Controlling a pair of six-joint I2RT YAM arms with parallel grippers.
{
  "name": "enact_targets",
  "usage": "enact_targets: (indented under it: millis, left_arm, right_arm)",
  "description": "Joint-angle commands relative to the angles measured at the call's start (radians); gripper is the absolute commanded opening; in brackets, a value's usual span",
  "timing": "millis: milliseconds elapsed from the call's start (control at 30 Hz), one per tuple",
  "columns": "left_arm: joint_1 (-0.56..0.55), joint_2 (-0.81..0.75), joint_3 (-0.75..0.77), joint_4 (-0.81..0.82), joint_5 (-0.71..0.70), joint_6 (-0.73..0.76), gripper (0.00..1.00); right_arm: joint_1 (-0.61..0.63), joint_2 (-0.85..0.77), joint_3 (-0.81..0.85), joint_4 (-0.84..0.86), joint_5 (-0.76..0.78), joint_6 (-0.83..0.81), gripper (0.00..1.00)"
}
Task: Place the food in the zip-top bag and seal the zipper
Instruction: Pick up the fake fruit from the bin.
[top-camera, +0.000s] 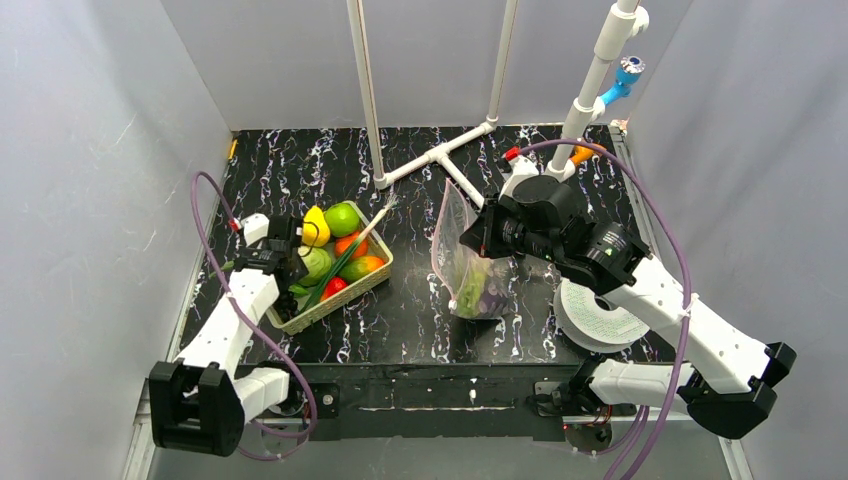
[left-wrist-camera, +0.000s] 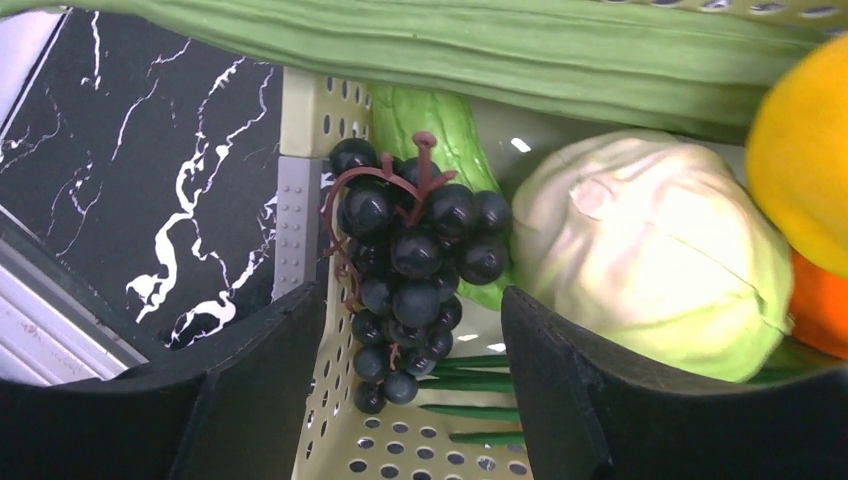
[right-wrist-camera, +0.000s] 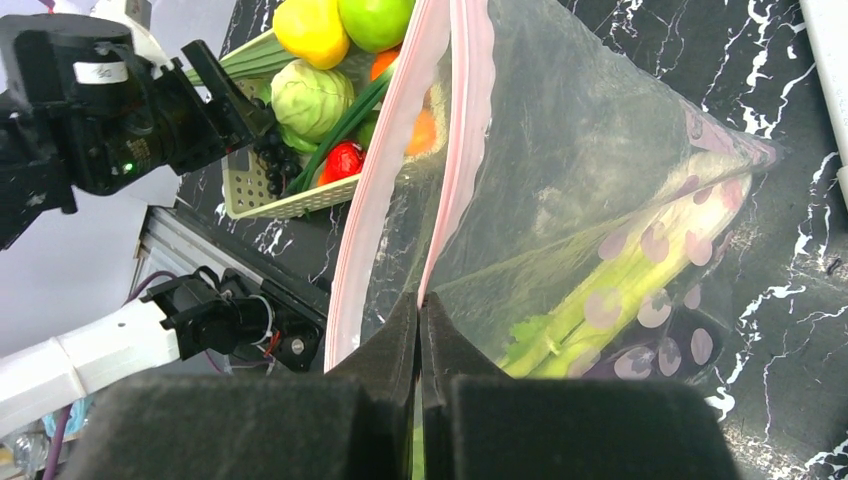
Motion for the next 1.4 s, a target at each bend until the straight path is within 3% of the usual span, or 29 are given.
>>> enact_targets:
  millis: [0,167,333,567,800,1200,1300,1367]
  left_arm:
    - [0.02,0.089,0.02,-0.023,-0.075,-0.086,0.65]
    - [0.056,0.196,0.048,-0.005,-0.056,-0.121,0.61]
    - [0.101,0.215,0.029,0.021,0.018,-0.128,0.34]
    - [0.102,0.151,0.023,0.042,0.062,-0.079,0.06]
    - [0.1,0.029,0.064,-0.052,0.055,-0.065,0.0]
    - [0.084,-0.121,0.32,-0.254,0.167,-0.065,0.0]
    - [0.079,-0.131,0.406,-0.236,0.327,-0.027,0.0]
    - [0.077,-0.134,0.459,-0.151,0.582,0.04,0.0]
  right_arm:
    - [0.001,0.013,0.02,0.06,-0.025,-0.003,0.01]
    - [0.001,0.022,0.035,0.045,-0.022,-0.01,0.01]
    - [-0.001,0.018,0.039,0.041,-0.006,-0.015,0.01]
    - [-0.002,0.033,0.037,0.051,-0.028,-0.012,0.01]
    - [-0.002,0.029,0.04,0.044,-0.034,-0.011,0.01]
    - [-0.002,0.034,0.048,0.047,-0.047,-0.004,0.01]
    - [-0.002,0.032,0.044,0.047,-0.045,-0.002,0.01]
    - [-0.002,0.034,0.043,0.047,-0.051,0.001,0.01]
